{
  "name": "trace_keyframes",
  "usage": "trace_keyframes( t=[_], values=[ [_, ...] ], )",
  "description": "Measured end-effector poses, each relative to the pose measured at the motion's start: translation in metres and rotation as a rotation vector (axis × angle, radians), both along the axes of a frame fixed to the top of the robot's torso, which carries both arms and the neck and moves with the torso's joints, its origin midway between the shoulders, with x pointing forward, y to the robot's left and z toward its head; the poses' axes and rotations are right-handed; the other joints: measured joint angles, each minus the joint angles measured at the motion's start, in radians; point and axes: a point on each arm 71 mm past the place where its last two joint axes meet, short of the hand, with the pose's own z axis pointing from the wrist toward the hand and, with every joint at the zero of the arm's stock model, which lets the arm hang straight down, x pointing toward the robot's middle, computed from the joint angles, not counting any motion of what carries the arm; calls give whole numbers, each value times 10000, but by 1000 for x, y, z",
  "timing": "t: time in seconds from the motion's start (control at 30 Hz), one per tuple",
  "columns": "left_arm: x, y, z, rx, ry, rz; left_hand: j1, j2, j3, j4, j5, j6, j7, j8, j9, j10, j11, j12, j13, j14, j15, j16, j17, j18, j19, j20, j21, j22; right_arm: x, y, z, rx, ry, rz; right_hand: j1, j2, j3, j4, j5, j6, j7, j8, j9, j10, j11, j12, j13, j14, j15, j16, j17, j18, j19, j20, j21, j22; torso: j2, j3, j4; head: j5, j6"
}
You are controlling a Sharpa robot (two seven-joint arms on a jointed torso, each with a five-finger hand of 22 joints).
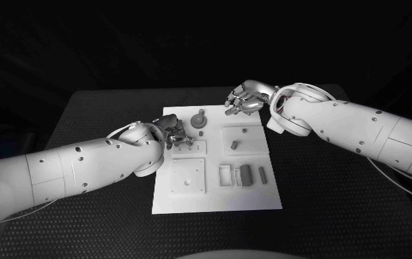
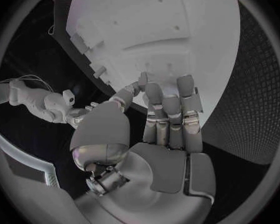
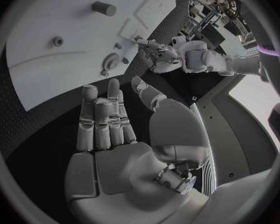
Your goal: Assemble the parts on the task board
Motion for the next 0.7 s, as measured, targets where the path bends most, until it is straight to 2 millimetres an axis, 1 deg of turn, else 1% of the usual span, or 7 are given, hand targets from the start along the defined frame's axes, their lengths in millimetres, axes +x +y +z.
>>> trace_keyframes(
  t=[0.23, 0.27, 0.3, 0.33, 0.4, 0.47, 0.7],
  values=[
    [-3, 3, -3, 18, -214, 5, -30, -30, 0, 0, 1, 1, -1, 0, 0, 2, -1, 40, 0, 17, 11, 16, 10, 0, 18, -12, 39, 0, 0, -2, 0, -11, 2, -35, 0, 0, 0, 0, 0, 3, -3, 0, 10, 0, 0, 0, 0, 0, 0, 0, 0, 0, 0, 0, 0, 0, 0, 11, 0, 39, -1],
    [-4, 4, -4, -3, -250, 17, -42, -63, 0, 0, 4, 5, -5, 1, 0, 9, -8, 40, 1, 27, 2, 38, 11, 1, 29, -22, 39, 0, 1, -2, 0, -14, 2, -46, 0, 0, 0, 0, 0, 4, -4, 0, 10, 0, 0, 0, 0, 0, 0, 0, 0, 1, 0, 0, 0, 0, 0, 11, 1, 41, -1],
    [-6, 4, -4, -44, -321, 28, -43, -110, 0, 0, 528, 36, -36, 39, 1, 28, -26, 40, 1, 35, 0, 39, 10, 0, 49, -4, 39, -1, 1, -3, 0, -20, 3, -62, 0, 0, 0, 0, 0, 12, -12, 0, 9, 0, 0, 0, 0, 0, 0, 0, 0, 1, 0, 0, 0, 0, -1, 11, 3, 45, -2],
    [-6, 4, -5, -86, -391, 33, -65, -158, 0, 0, 646, 36, -36, 60, 8, 46, -44, 40, 1, 41, 0, 39, 18, 0, 67, 10, 39, -1, 1, -3, 0, -24, 3, -76, 0, 0, 0, 0, 0, 13, -13, 0, 10, 0, 0, 0, 0, 0, 0, 0, 0, 0, 0, 0, 0, 0, -2, 8, 4, 50, -3],
    [-8, 4, -5, -201, -582, 34, -40, -205, 0, 0, 679, 45, -35, 60, 69, 104, -34, 40, 7, 85, -20, 39, 27, 1, 69, 9, 101, -1, 1, -4, -1, -32, 3, -101, 0, 0, 0, 0, 0, 14, -14, 0, 9, 0, 0, 0, 0, 0, 0, 0, 0, 1, 0, 0, 0, 0, -4, 6, 10, 56, -3],
    [-9, 4, -5, -323, -780, 27, -30, -214, 0, 1, 824, 107, -39, 60, 69, 106, -35, 40, 16, 89, -20, 39, 32, 0, 70, 8, 115, -1, 2, -5, -1, -36, 4, -114, 1, 0, 0, 0, 0, 14, -14, 0, 9, 0, 0, 0, 0, 0, 0, 0, 1, 0, 0, 0, 0, 0, -8, 0, 17, 64, -2],
    [-14, 6, -5, -698, -1340, 31, 7, -252, 44, 45, 824, 140, -71, 59, 69, 130, -58, 40, 16, 121, -22, 39, 48, 0, 106, -23, 115, 7, 2, -5, -1, -36, 5, -118, 1, 0, 0, 0, 0, 16, -16, 0, 8, 0, 0, 0, 0, 1, 0, 0, -5, 1, 0, 0, 0, 0, -12, 1, 12, 89, -1]
  ],
)
